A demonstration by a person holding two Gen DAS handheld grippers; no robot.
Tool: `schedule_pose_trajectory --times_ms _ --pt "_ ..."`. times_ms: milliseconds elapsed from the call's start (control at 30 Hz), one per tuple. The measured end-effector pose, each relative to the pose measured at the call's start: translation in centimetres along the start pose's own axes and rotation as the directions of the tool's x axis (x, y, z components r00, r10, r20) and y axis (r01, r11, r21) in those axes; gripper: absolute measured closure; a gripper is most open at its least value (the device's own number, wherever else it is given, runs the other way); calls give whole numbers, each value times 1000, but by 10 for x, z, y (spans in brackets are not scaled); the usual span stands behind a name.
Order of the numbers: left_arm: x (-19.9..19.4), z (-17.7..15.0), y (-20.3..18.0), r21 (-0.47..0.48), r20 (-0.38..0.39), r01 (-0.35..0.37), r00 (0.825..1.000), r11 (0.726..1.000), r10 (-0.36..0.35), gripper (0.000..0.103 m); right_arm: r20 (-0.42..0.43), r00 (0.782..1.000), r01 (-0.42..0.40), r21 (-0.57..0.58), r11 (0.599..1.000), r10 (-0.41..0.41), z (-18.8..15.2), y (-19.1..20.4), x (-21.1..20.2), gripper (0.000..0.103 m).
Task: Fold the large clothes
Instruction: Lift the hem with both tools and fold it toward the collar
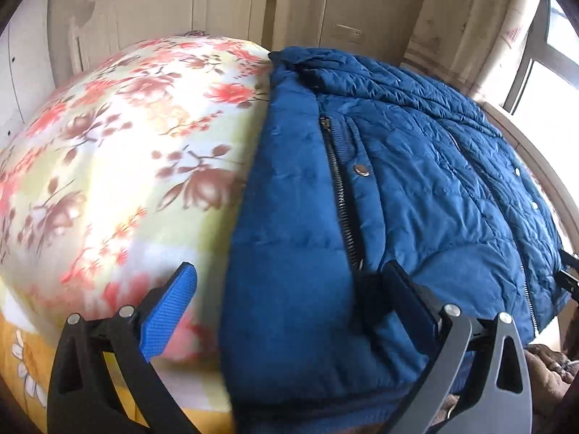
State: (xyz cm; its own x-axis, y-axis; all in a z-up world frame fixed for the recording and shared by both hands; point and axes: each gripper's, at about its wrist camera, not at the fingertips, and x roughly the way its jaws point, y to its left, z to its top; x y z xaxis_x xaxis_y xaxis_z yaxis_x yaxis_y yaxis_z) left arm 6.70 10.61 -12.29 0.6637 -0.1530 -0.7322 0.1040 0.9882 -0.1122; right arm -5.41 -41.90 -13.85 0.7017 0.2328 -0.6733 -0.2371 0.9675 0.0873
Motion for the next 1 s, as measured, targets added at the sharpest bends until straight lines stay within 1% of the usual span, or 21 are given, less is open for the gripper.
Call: schedule_pose_trajectory --times_ms 67,200,233,300,367,400,467,500,533,567,600,633,667,700,767,800,833,867,933,967,1000 --pt "-6 -3 5 -9 12 -19 1000 1000 19 2 24 999 22 13 1000 -22 -4 -10 -10 6" --pt "-10 -12 11 -17 12 7 1000 1000 -7 2 7 999 42 84 996 -43 -20 -36 -20 6" --pt "-10 -13 9 -7 14 11 1000 1000 -11 2 -2 999 40 95 995 -40 -24 -39 -21 7" --pt "-11 -16 2 23 8 41 999 999 -41 4 -4 999 47 92 995 -47 -34 -39 -24 9" --pt "-13 -19 -9 60 4 64 998 996 -64 4 8 1000 24 126 992 -25 -44 -44 -27 9" --pt "-12 -21 -13 71 2 66 998 995 -66 4 4 1000 13 146 989 -13 -48 -47 -26 13" --pt "-10 -23 -21 102 8 44 999 994 -45 4 -19 999 -22 186 982 26 -53 -51 -21 24" --pt "-10 -24 -23 105 10 45 999 993 -47 5 -4 999 -43 217 975 44 -55 -53 -22 25" --pt "-10 -23 -23 102 12 54 998 993 -56 9 11 998 -62 238 969 61 -55 -55 -22 25" --pt "-10 -22 -23 100 12 62 998 993 -63 14 21 997 -79 254 964 76 -55 -57 -22 29" --pt "-10 -22 -24 104 11 68 998 992 -69 17 32 994 -110 269 957 105 -56 -60 -22 32" --pt "-11 -22 -23 106 9 72 997 992 -73 23 44 990 -143 275 951 137 -58 -62 -22 32" --pt "-12 -22 -22 106 6 76 997 991 -77 27 52 986 -165 276 947 157 -59 -63 -22 33" --pt "-13 -22 -20 103 5 83 996 991 -84 28 72 978 -209 293 933 196 -62 -70 -22 33" --pt "-14 -23 -13 75 16 113 993 991 -114 27 94 964 -267 343 900 250 -67 -80 -17 32" --pt "-14 -23 -12 65 22 114 993 991 -116 27 98 962 -271 361 892 253 -69 -81 -13 32" --pt "-14 -23 -13 63 24 112 993 992 -113 23 98 963 -270 363 892 251 -69 -81 -8 32" --pt "-12 -22 -17 72 20 110 994 991 -112 16 99 965 -261 362 895 242 -69 -78 -3 31" --pt "-9 -22 -24 87 19 94 995 992 -96 12 102 964 -266 374 888 246 -69 -76 0 32" --pt "-9 -23 -27 99 21 70 997 993 -72 13 100 964 -266 372 889 247 -69 -76 -1 39" --pt "-9 -23 -28 107 23 56 998 993 -59 19 91 966 -258 350 900 241 -69 -74 -3 45"
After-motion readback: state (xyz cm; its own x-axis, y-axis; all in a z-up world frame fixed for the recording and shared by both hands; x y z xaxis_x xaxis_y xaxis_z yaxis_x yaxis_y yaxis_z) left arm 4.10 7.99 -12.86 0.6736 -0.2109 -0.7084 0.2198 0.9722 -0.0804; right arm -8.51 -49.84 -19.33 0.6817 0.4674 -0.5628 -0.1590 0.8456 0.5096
